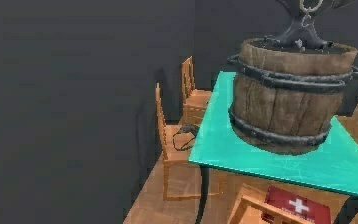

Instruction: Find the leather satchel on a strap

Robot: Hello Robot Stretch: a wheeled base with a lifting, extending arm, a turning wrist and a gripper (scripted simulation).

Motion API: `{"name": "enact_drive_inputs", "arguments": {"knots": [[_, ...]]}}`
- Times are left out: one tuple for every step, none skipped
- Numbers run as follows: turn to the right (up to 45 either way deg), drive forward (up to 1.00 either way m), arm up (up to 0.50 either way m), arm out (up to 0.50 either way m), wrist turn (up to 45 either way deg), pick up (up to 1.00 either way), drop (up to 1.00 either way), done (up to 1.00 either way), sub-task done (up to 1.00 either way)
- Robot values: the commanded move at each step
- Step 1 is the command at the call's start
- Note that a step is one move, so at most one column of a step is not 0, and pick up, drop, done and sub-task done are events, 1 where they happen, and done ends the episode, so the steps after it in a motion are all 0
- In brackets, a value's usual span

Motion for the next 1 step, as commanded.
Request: {"name": "enact_drive_inputs", "arguments": {"knots": [[0.0,0.0,0.0,0.0,0.0,0.0,0.0,1.0,0.0]]}}
